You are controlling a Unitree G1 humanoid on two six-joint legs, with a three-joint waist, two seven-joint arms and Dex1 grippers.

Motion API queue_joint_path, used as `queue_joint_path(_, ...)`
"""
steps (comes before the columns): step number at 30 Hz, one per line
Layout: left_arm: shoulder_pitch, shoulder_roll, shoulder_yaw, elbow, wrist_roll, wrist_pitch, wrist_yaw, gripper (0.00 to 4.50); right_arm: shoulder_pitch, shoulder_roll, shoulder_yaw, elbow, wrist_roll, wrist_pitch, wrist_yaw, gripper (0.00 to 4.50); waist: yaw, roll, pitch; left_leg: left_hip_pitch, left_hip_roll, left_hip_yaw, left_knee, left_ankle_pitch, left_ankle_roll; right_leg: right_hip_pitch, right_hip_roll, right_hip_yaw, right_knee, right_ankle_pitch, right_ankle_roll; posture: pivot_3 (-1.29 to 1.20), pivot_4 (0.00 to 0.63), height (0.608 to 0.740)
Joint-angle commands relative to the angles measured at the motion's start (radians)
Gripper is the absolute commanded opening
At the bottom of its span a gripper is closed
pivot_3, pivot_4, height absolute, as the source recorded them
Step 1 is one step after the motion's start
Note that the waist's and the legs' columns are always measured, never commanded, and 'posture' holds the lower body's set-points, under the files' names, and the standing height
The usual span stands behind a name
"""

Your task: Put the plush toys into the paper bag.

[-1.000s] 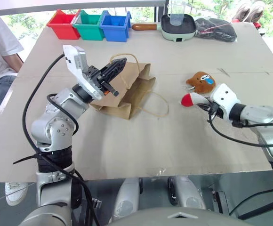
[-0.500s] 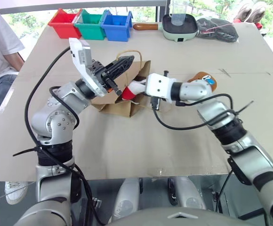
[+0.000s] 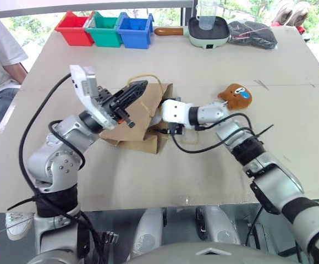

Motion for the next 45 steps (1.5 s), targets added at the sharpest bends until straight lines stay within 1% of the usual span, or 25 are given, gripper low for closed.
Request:
queue_joint_path(1, 0.021, 0.017, 0.030, -0.048, -0.007, -0.029, 0.001, 0.00, 0.060, -0.065, -0.104, -0.252, 0.131, 0.192, 0.066, 4.10, -0.001, 0.000, 0.000, 0.000, 0.000, 0.000, 0.000, 0.000, 0.000, 0.000, 0.000, 0.000, 0.000, 0.000, 0.000, 0.00, 0.150, 0.740)
queue_joint_path(4, 0.028, 0.003, 0.025, -0.038, 0.019, -0.053, 0.023, 0.00, 0.163, -0.206, -0.208, -0.469, 0.259, 0.394, 0.134, 4.10, 0.004, 0.000, 0.000, 0.000, 0.000, 0.000, 0.000, 0.000, 0.001, 0.000, 0.000, 0.000, 0.000, 0.000, 0.000, 0.00, 0.150, 0.740)
queue_joint_path(6, 0.025, -0.011, 0.027, -0.037, 0.012, -0.062, 0.035, 0.00, 0.193, -0.254, -0.276, -0.503, 0.290, 0.465, 0.101, 4.10, 0.006, 0.000, 0.000, 0.000, 0.000, 0.000, 0.000, -0.001, 0.001, 0.000, -0.001, 0.000, 0.000, 0.000, 0.000, 0.00, 0.150, 0.740)
queue_joint_path(7, 0.022, -0.019, 0.031, -0.040, 0.005, -0.071, 0.038, 0.00, 0.187, -0.264, -0.314, -0.477, 0.284, 0.491, 0.052, 4.10, 0.005, 0.000, 0.000, 0.000, 0.000, 0.000, 0.000, -0.001, 0.001, 0.001, -0.001, 0.000, 0.000, 0.000, 0.000, 0.00, 0.150, 0.740)
queue_joint_path(8, 0.015, -0.034, 0.041, -0.044, -0.020, -0.078, 0.043, 0.00, 0.178, -0.271, -0.336, -0.450, 0.271, 0.504, 0.013, 4.10, 0.002, 0.000, 0.000, 0.001, 0.000, 0.001, 0.000, -0.001, 0.001, 0.001, 0.000, 0.001, 0.000, 0.000, 0.000, 0.00, 0.150, 0.740)
queue_joint_path(11, -0.057, -0.106, 0.137, -0.039, -0.266, -0.051, 0.137, 0.00, 0.138, -0.310, -0.356, -0.312, 0.176, 0.468, -0.093, 4.10, -0.002, 0.000, 0.000, 0.002, 0.000, 0.003, 0.001, -0.001, 0.001, 0.001, 0.000, 0.002, 0.001, 0.000, 0.000, 0.00, 0.150, 0.740)
queue_joint_path(12, -0.072, -0.110, 0.157, -0.034, -0.342, -0.032, 0.149, 0.00, 0.124, -0.316, -0.357, -0.265, 0.158, 0.468, -0.115, 4.10, -0.003, 0.000, 0.000, 0.001, 0.000, 0.003, 0.001, 0.000, 0.001, 0.001, 0.000, 0.001, 0.001, 0.000, 0.000, 0.00, 0.150, 0.740)
queue_joint_path(13, -0.076, -0.110, 0.172, -0.023, -0.382, -0.024, 0.155, 0.00, 0.104, -0.317, -0.360, -0.204, 0.144, 0.466, -0.143, 4.10, -0.006, 0.000, 0.000, 0.001, 0.000, 0.003, 0.001, 0.000, 0.001, 0.000, 0.001, 0.001, 0.002, 0.000, 0.000, 0.00, 0.150, 0.740)
queue_joint_path(14, -0.077, -0.105, 0.183, -0.011, -0.407, -0.017, 0.160, 0.00, 0.087, -0.314, -0.360, -0.159, 0.134, 0.463, -0.161, 4.10, -0.007, 0.000, 0.000, 0.002, 0.000, 0.004, 0.001, 0.000, 0.001, 0.000, 0.001, 0.002, 0.002, 0.000, 0.000, 0.00, 0.150, 0.740)
queue_joint_path(17, 0.007, -0.071, 0.188, 0.027, -0.359, -0.012, 0.123, 0.00, 0.021, -0.300, -0.341, 0.027, 0.098, 0.427, -0.197, 4.10, -0.010, 0.000, 0.000, 0.003, -0.001, 0.006, 0.001, 0.000, 0.001, 0.000, 0.001, 0.004, 0.002, 0.000, 0.000, 0.00, 0.150, 0.740)
queue_joint_path(18, 0.028, -0.066, 0.189, 0.022, -0.366, -0.007, 0.123, 0.00, -0.004, -0.292, -0.329, 0.101, 0.082, 0.409, -0.205, 4.10, -0.012, 0.000, 0.000, 0.003, -0.001, 0.007, 0.001, 0.000, 0.001, 0.000, 0.002, 0.005, 0.001, 0.000, 0.000, 0.00, 0.150, 0.740)
queue_joint_path(22, 0.029, -0.066, 0.203, 0.011, -0.417, -0.017, 0.152, 0.00, -0.070, -0.272, -0.292, 0.291, 0.020, 0.299, -0.219, 4.10, -0.005, -0.001, 0.001, 0.000, -0.001, 0.008, 0.001, 0.000, 0.001, 0.000, 0.002, 0.003, 0.000, 0.000, 0.000, 0.00, 0.150, 0.740)
queue_joint_path(23, 0.030, -0.064, 0.207, 0.010, -0.424, -0.018, 0.156, 0.00, -0.075, -0.268, -0.296, 0.297, 0.024, 0.283, -0.208, 3.59, -0.003, -0.001, 0.001, 0.000, -0.001, 0.008, 0.001, 0.000, 0.001, 0.000, 0.002, 0.002, 0.000, 0.000, 0.000, 0.00, 0.150, 0.740)
queue_joint_path(24, 0.032, -0.062, 0.209, 0.009, -0.428, -0.018, 0.158, 0.00, -0.079, -0.265, -0.301, 0.301, 0.028, 0.272, -0.199, 3.36, -0.003, -0.001, 0.001, 0.000, -0.001, 0.008, 0.002, 0.000, 0.001, 0.000, 0.001, 0.002, 0.000, 0.000, 0.000, 0.00, 0.150, 0.740)
queue_joint_path(25, 0.034, -0.060, 0.209, 0.008, -0.430, -0.019, 0.159, 0.00, -0.082, -0.262, -0.304, 0.305, 0.031, 0.262, -0.192, 2.99, -0.003, -0.001, 0.001, 0.000, -0.001, 0.008, 0.002, 0.000, 0.001, 0.000, 0.001, 0.002, 0.000, 0.000, 0.000, 0.00, 0.150, 0.740)
queue_joint_path(26, 0.037, -0.059, 0.209, 0.006, -0.432, -0.019, 0.160, 0.00, -0.081, -0.262, -0.307, 0.302, 0.034, 0.254, -0.185, 2.45, -0.004, -0.001, 0.001, 0.000, -0.001, 0.008, 0.002, 0.000, 0.001, 0.001, 0.001, 0.002, 0.000, 0.000, 0.000, 0.00, 0.150, 0.740)
queue_joint_path(27, 0.043, -0.060, 0.210, 0.003, -0.435, -0.020, 0.164, 0.00, -0.077, -0.265, -0.308, 0.291, 0.037, 0.242, -0.173, 2.02, -0.004, -0.001, 0.001, 0.001, -0.001, 0.007, 0.002, 0.000, 0.001, 0.001, 0.001, 0.002, 0.000, 0.000, 0.000, 0.00, 0.150, 0.740)
queue_joint_path(28, 0.056, -0.062, 0.210, 0.000, -0.431, -0.021, 0.165, 0.00, -0.065, -0.275, -0.316, 0.251, 0.046, 0.216, -0.163, 1.56, -0.005, -0.001, 0.001, 0.001, -0.001, 0.007, 0.002, 0.000, 0.001, 0.001, 0.001, 0.002, 0.000, 0.000, 0.000, 0.00, 0.150, 0.740)
queue_joint_path(30, 0.081, -0.062, 0.209, -0.007, -0.425, -0.021, 0.165, 0.00, -0.041, -0.290, -0.342, 0.123, 0.088, 0.182, -0.122, 0.77, -0.007, -0.001, 0.001, 0.001, -0.001, 0.007, 0.002, 0.000, 0.001, 0.001, 0.002, 0.002, 0.000, 0.000, 0.000, 0.00, 0.150, 0.740)
queue_joint_path(31, 0.089, -0.061, 0.211, -0.009, -0.425, -0.023, 0.164, 0.00, -0.032, -0.294, -0.349, 0.044, 0.105, 0.170, -0.103, 0.27, -0.008, 0.000, 0.001, 0.001, 0.000, 0.007, 0.001, 0.000, 0.001, 0.001, 0.002, 0.002, 0.000, 0.000, 0.000, 0.00, 0.150, 0.740)
queue_joint_path(32, 0.093, -0.059, 0.214, -0.010, -0.427, -0.024, 0.165, 0.00, -0.022, -0.294, -0.352, -0.027, 0.127, 0.159, -0.077, 0.06, -0.009, 0.000, 0.001, 0.001, 0.000, 0.005, 0.001, 0.000, 0.001, 0.000, 0.002, 0.003, 0.000, 0.000, 0.000, 0.00, 0.150, 0.740)
queue_joint_path(34, 0.100, -0.056, 0.216, -0.014, -0.431, -0.027, 0.169, 0.00, -0.002, -0.283, -0.357, -0.165, 0.183, 0.186, -0.031, 0.06, -0.008, 0.000, 0.001, 0.000, 0.000, 0.005, 0.000, 0.000, 0.001, -0.002, 0.002, 0.004, 0.000, 0.000, 0.000, 0.00, 0.150, 0.740)
queue_joint_path(37, 0.106, -0.054, 0.214, -0.017, -0.429, -0.029, 0.171, 0.00, 0.011, -0.279, -0.345, -0.279, 0.216, 0.215, 0.000, 0.06, -0.006, 0.000, 0.001, 0.000, 0.001, 0.004, 0.000, 0.000, 0.001, -0.001, 0.002, 0.003, 0.001, 0.000, 0.000, 0.00, 0.150, 0.740)
queue_joint_path(41, 0.111, -0.052, 0.210, -0.018, -0.424, -0.032, 0.172, 0.00, -0.083, -0.273, -0.316, -0.301, 0.181, 0.153, 0.002, 0.06, 0.000, 0.000, 0.001, 0.000, 0.000, 0.004, 0.001, -0.001, 0.001, -0.001, 0.000, 0.003, 0.001, 0.000, 0.000, 0.00, 0.150, 0.740)
queue_joint_path(45, 0.111, -0.054, 0.215, -0.015, -0.424, -0.040, 0.177, 0.00, -0.122, -0.269, -0.237, -0.324, 0.156, 0.072, 0.084, 0.06, -0.002, 0.000, 0.001, 0.000, 0.000, 0.004, 0.001, 0.000, 0.001, -0.001, 0.000, 0.002, 0.001, 0.000, 0.000, 0.00, 0.150, 0.740)
